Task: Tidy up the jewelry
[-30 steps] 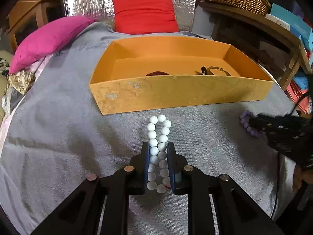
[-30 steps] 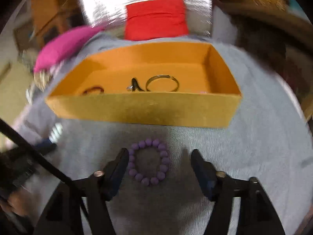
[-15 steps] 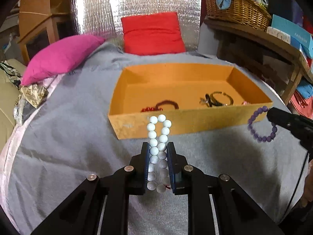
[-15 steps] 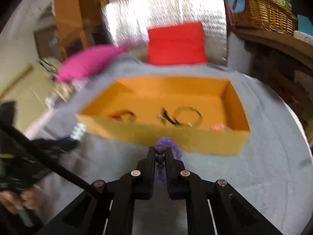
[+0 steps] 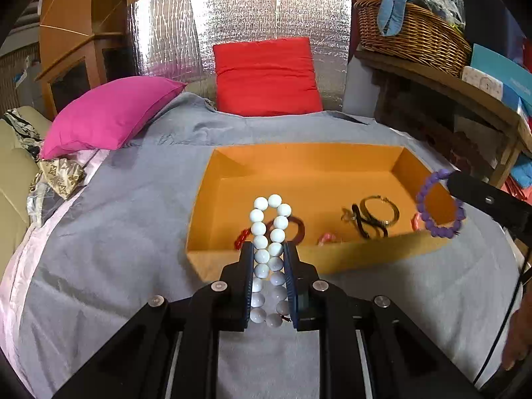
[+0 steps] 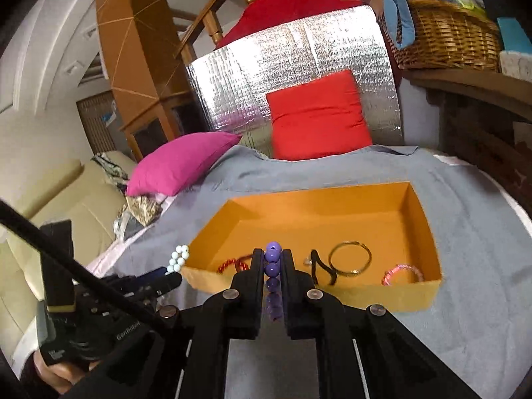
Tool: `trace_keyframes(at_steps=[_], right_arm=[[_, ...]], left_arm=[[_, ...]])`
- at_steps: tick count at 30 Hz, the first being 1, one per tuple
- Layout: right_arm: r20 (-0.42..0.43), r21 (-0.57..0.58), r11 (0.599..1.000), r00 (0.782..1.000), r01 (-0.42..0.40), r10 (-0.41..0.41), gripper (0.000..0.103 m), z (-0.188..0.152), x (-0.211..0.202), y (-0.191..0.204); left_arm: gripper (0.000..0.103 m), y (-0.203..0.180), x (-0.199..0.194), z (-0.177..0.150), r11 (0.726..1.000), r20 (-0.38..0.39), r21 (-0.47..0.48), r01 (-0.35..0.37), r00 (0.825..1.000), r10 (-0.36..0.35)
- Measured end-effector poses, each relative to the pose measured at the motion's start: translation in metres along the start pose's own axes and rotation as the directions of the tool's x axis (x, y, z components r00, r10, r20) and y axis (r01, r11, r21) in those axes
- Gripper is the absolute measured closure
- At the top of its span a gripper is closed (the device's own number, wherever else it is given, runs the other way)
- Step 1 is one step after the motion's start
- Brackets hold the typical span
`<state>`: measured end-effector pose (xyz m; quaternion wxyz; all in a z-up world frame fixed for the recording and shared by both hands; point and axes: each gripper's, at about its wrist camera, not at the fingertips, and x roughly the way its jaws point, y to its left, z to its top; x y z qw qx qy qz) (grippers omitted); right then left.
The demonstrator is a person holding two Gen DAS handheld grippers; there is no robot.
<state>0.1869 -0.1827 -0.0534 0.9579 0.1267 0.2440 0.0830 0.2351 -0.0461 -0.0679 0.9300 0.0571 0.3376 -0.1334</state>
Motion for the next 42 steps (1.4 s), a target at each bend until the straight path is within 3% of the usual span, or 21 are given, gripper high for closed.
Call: trace_keyframes(at_steps=[5,9,13,20,24,25,27,34,38,42], right_arm=[[-0.033,0.084,0.996,0.999,0.003,0.000,0.093,0.028,0.047,-0.017],[-0.082,0.134,0.991,0.997,0.012,-0.001,0.093,0.042,0.086,-0.031],[-0.158,0.183,0.983,0.987,0.015,0.014,0.093,0.048,0.130,-0.040],[-0.278,0.194,0.980,0.961,0.051,0.006,0.092,0.044,0.186,-0.035],[-0.320,0.176,0.976,0.945,0.130,-0.068,0.089,0.038,0.202,-0.034],[-0.326,0.168,0.975,0.942,0.144,-0.083,0.087,0.039,0.204,-0.034],[-0.319,0.173,0.972,0.942,0.162,-0.100,0.077,0.041,0.197,-0.037],[-0.201,0.116,0.970,0.961,0.215,-0.189,0.074,0.057,0.122,-0.029],[-0.175,0.000,0.961,0.946,0.277,-0.273,0.037,0.061,0.072,-0.008],[-0.141,-0.057,0.952,0.942,0.300,-0.305,0.037,0.057,0.018,0.014]], left_arm=[[0.084,0.005,0.032,0.035,1.000,-0.033,-0.003,0.024,0.999,-0.024],[0.084,0.018,0.076,0.059,0.999,-0.103,-0.030,0.044,0.994,-0.046],[0.084,0.026,0.119,0.064,0.998,-0.181,-0.040,0.043,0.982,-0.049],[0.084,0.028,0.154,0.061,0.999,-0.268,-0.035,0.032,0.963,-0.040],[0.073,0.025,0.158,0.057,1.000,-0.300,-0.019,0.014,0.954,-0.019],[0.063,0.024,0.155,0.058,1.000,-0.294,-0.012,0.017,0.956,-0.020],[0.047,0.021,0.141,0.063,1.000,-0.257,0.018,-0.020,0.966,0.024],[0.029,0.019,0.054,0.060,0.987,-0.128,0.025,-0.160,0.979,0.162],[0.028,0.012,0.009,0.052,0.981,-0.086,0.009,-0.194,0.977,0.194],[0.025,-0.001,-0.029,0.036,0.982,-0.026,0.019,-0.189,0.982,0.189]])
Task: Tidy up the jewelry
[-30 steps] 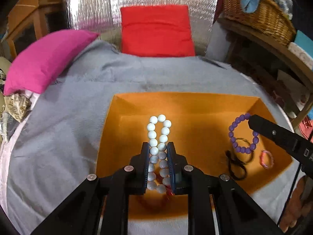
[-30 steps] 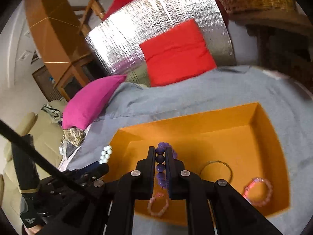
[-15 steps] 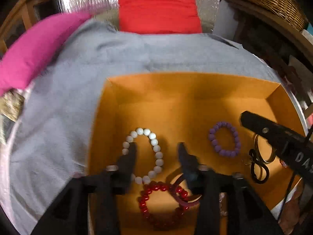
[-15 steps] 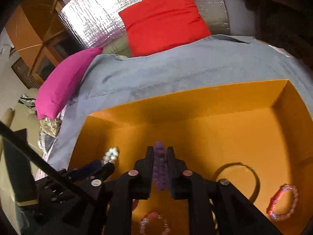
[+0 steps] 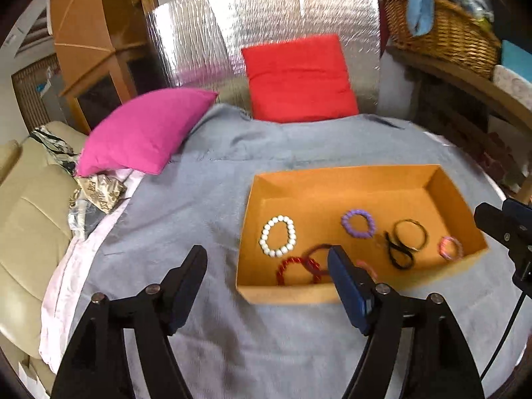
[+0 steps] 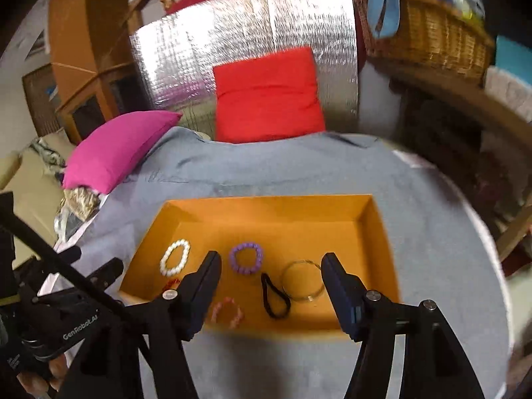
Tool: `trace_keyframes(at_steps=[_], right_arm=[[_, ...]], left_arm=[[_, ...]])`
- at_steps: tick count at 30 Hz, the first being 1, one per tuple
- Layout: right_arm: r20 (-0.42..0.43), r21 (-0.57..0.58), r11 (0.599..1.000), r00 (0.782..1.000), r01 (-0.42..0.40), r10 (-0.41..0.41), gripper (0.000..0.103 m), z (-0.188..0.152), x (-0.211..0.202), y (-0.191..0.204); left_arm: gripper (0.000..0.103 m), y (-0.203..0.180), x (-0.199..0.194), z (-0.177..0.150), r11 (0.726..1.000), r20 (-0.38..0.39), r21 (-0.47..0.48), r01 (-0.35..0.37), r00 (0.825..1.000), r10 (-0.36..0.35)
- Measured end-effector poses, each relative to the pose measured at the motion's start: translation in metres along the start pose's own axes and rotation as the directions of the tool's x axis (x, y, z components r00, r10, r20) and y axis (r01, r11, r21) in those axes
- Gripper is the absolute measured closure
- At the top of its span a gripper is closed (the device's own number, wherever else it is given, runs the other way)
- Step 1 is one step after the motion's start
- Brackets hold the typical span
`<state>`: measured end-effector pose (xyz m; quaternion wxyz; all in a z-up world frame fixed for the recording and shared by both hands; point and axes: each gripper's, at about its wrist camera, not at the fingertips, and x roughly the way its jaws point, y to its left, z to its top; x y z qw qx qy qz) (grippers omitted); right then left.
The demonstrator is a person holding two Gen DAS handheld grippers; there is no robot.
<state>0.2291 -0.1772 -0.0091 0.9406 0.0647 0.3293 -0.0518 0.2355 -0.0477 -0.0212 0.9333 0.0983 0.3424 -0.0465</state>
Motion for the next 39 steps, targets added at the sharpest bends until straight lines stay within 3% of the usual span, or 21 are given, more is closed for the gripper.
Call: trace_keyframes(at_steps=[6,13,27,39], right_arm=[[-0.016,0.046,0.999,1.000,0.026,-0.025,0.037,-0.033,-0.039,-0.010],[-0.027,0.048,0.998,0.998,0.050,-0.049,0.037,-0.039,-0.021,-0.014],[-0.003,0.035,0.998,0.999,0.052,-0.051,0.037,-0.041,-0.012,0.000],[0.014,0.009,0.998,0.998,0.062,-0.063,0.037,-0.042,-0.015,0.005]], left_arm=[[0.025,0.004,-0.036,-0.014,0.999,0.064,-0.037,0.002,0.998,0.000],[0.025,0.013,-0.025,-0.014,0.996,0.064,-0.077,-0.034,0.997,0.039],[0.025,0.013,-0.024,-0.025,0.999,0.063,-0.046,0.026,0.998,-0.024],[0.025,0.022,-0.031,-0.025,0.997,0.080,-0.067,0.032,0.996,-0.026]])
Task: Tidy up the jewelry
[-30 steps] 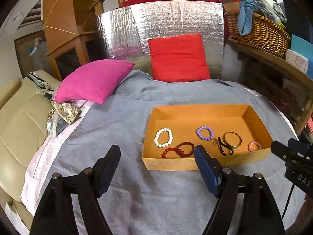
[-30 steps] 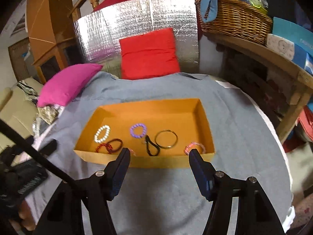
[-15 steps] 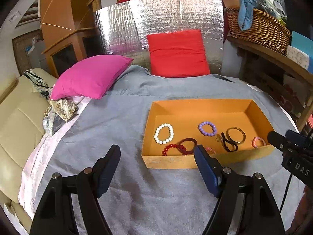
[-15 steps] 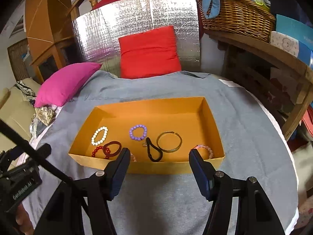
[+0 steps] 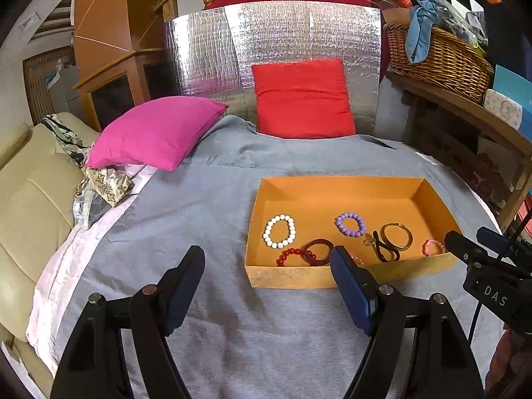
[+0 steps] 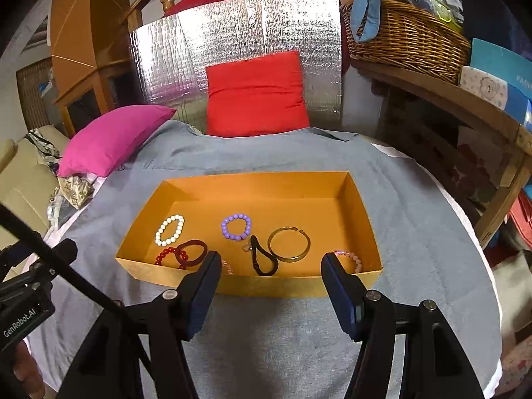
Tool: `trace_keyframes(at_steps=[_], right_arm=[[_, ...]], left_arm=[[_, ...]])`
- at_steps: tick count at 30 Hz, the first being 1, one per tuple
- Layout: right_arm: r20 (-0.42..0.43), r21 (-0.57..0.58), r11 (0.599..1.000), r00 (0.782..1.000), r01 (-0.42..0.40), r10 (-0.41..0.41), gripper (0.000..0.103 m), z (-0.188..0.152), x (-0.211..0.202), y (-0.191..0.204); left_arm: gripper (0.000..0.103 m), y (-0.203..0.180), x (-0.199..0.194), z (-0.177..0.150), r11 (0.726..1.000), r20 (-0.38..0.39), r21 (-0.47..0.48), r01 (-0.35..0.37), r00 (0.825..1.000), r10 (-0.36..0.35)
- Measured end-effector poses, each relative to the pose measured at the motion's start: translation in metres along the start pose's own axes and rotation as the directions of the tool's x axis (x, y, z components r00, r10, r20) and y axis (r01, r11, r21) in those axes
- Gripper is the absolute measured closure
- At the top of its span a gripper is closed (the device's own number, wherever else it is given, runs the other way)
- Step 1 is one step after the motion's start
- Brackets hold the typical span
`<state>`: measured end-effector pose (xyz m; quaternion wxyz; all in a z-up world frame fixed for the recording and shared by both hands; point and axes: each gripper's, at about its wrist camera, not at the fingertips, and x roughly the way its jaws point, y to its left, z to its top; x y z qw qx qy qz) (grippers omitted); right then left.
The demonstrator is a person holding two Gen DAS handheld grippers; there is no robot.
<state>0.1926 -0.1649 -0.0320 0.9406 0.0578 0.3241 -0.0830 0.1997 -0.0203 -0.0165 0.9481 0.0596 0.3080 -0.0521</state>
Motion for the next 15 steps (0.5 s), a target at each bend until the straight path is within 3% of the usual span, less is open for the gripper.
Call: trace_keyframes(at_steps=[15], right_arm=[[0.000,0.003,1.000,1.000,0.006,-0.006,0.037,0.0006,0.0021,-0.0023]], left_arm=[[0.025,-0.0011,0.0015,0.0008,1.000,-0.006,-0.005,-0.005,1.000,0.005]])
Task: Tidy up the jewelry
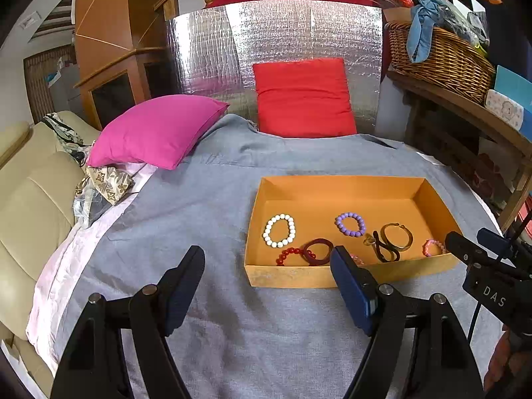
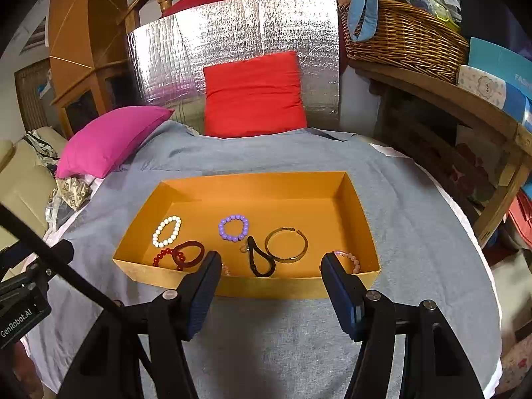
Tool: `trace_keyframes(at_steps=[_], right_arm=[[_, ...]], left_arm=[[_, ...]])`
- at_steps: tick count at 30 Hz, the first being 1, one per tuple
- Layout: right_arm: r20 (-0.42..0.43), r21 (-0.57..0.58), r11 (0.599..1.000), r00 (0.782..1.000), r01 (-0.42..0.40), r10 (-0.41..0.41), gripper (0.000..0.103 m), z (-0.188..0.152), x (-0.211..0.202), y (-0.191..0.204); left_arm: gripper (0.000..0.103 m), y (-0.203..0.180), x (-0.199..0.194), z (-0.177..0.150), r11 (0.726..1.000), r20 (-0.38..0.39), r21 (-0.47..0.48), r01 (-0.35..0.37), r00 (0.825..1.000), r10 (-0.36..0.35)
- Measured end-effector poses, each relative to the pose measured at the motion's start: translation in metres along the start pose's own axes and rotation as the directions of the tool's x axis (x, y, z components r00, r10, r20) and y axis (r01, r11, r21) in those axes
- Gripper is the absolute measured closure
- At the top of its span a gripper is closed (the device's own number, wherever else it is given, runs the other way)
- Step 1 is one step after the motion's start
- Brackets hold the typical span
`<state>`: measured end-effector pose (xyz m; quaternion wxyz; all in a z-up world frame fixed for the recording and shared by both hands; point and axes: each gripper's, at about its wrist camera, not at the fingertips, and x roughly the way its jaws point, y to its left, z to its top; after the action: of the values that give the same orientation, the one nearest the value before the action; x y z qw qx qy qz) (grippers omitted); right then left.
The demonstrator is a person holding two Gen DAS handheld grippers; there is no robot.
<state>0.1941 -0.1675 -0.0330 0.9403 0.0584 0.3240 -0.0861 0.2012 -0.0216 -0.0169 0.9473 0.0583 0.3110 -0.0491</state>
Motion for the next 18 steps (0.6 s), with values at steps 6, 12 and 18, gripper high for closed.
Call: trace_keyframes(at_steps=[6,12,18], right_arm=[[-0.002,0.002,1.000,1.000,0.000,0.000,0.037,-0.0004,0.0004,-0.0002],[-0.001,0.005,1.000,1.000,0.001,-0.001,0.037,0.0002,0.0001,-0.0012],[-0.002,0.011,1.000,1.000,0.004,-0.004,0.037,0.0013,0.0009,-0.0028]], left_arm=[[0.025,-0.0005,0.0005,-0.0004,1.000,-0.003,-0.001,-0.001,1.000,0.001],[0.025,-0.0004,0.0007,0.0002,1.000,-0.004,-0.005,0.001,1.000,-0.001],[0.025,-0.0023,0.0002,0.0005,1.000,-0.003,-0.005,-0.001,1.000,0.001]])
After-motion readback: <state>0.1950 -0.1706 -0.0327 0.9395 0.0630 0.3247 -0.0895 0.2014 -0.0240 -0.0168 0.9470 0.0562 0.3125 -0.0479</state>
